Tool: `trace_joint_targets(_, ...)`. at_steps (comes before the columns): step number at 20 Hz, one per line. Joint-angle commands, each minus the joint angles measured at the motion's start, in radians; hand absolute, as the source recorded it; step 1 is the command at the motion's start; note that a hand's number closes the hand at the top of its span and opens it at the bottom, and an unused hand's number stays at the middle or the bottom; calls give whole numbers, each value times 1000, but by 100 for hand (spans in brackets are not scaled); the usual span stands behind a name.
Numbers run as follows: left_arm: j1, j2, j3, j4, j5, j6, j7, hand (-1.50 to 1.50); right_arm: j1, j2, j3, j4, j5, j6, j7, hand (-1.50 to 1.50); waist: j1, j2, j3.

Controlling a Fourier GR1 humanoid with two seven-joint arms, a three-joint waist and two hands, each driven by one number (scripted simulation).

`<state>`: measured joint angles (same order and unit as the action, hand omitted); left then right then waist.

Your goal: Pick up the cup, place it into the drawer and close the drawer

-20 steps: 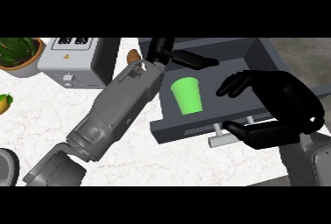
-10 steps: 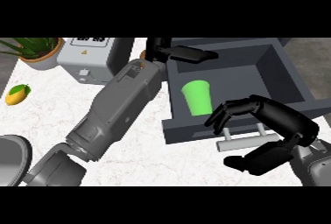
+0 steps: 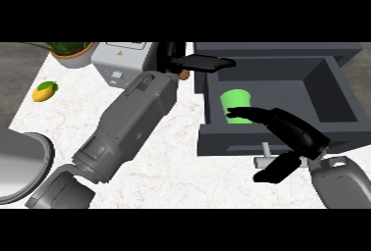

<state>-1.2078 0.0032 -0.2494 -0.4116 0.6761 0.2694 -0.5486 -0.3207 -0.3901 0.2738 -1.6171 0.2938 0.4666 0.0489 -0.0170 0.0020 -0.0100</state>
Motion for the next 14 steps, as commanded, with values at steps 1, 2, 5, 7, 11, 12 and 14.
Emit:
trace_joint_targets(1, 38, -3, 3, -38, 3, -32, -12, -150, -26, 49, 71, 242, 118, -52, -82, -150, 52, 9, 11)
trace_joint_targets(2, 59, 44, 6, -23, 2, -76, -8, -150, -27, 39, 84, 260, 137, -43, -71, -150, 64, 15, 11)
trace_joint_targets(5, 99, 13, 5, -57, 1, -49, -58, -150, -45, 47, 92, 337, 196, -79, -102, 150, 87, 15, 12)
trace_joint_targets(7, 97, 40, 7, -68, 7, -71, -23, -150, -53, 54, 70, 391, 215, -107, -100, 150, 113, 19, 12)
trace_joint_targets(11, 123, 44, -1, -95, 7, -99, -20, -150, -138, 58, -7, 483, 209, -144, -152, 150, 150, 25, 14)
trace_joint_targets(12, 171, 64, 4, -94, 11, -122, -38, -150, -109, 50, -24, 489, 211, -180, -201, 150, 146, 26, 15)
trace_joint_targets(14, 172, 64, 3, -112, 15, -140, -35, -150, -167, 46, -84, 542, 190, -192, -220, 150, 163, 32, 15)
